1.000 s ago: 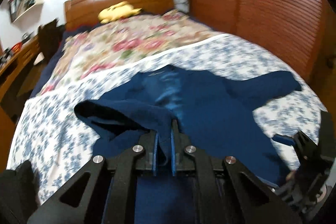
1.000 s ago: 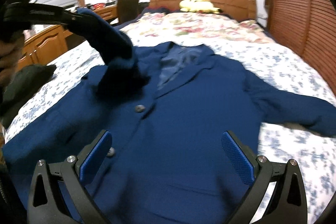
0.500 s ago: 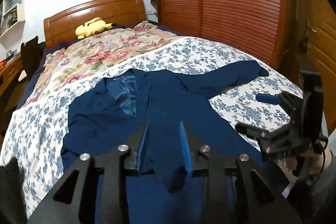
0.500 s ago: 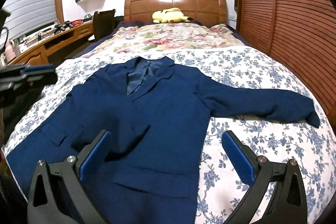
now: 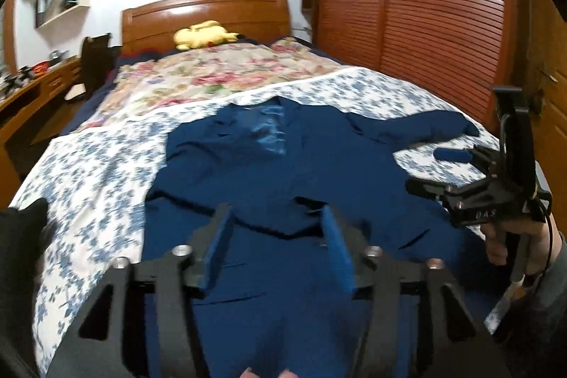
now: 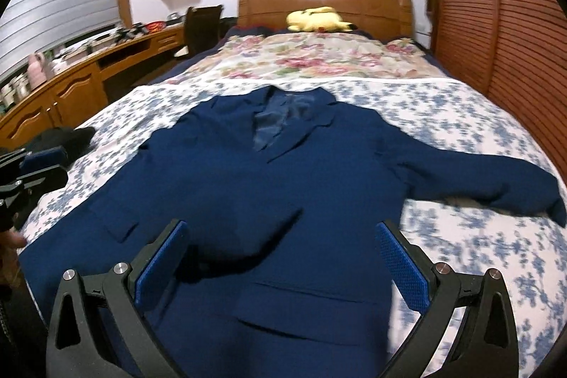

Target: Fold large clothes

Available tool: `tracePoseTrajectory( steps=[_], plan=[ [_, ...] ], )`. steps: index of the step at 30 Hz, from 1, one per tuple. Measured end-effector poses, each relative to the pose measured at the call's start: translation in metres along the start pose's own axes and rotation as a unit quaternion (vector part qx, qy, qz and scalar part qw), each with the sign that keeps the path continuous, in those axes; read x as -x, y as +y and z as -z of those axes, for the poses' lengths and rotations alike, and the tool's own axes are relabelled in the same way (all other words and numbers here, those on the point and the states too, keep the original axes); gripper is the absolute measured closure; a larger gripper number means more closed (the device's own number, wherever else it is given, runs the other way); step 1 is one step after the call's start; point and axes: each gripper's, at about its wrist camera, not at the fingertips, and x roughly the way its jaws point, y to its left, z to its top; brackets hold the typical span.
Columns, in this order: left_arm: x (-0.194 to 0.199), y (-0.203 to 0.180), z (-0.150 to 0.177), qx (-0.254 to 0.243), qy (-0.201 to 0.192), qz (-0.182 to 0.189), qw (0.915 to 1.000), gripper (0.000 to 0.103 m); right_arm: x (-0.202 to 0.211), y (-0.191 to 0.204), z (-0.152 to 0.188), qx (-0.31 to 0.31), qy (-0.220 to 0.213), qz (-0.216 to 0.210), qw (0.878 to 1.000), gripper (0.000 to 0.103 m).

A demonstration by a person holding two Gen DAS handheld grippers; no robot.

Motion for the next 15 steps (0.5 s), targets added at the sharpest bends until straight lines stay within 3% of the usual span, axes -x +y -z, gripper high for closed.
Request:
tracePoseTrajectory(
  steps=[2,6,11,15],
  plan=[
    [0.004,0.009,0.005,0.008,0.001,0.002,1.0,0.037,-0.012,0.008,-0.002,0.009,0.008,-0.008,1.0,0.001],
    [0.014,0.021,0.007,0.017,-0.01,-0.005,0.9998,0.033,-0.029,0.022,-0.008,0.019,0.016,-0.035,0.999,0.002],
    [0.028,0.036,0.019,0.017,-0.021,-0.031,0.9991,0.033,-0.052,0.036,-0.011,0.037,0.029,-0.064,0.997,0.007],
    [0.026,0.046,0.026,0.016,-0.012,-0.046,0.9987,0.033,-0.07,0.043,-0.012,0.049,0.043,-0.063,0.996,0.008]
  ],
)
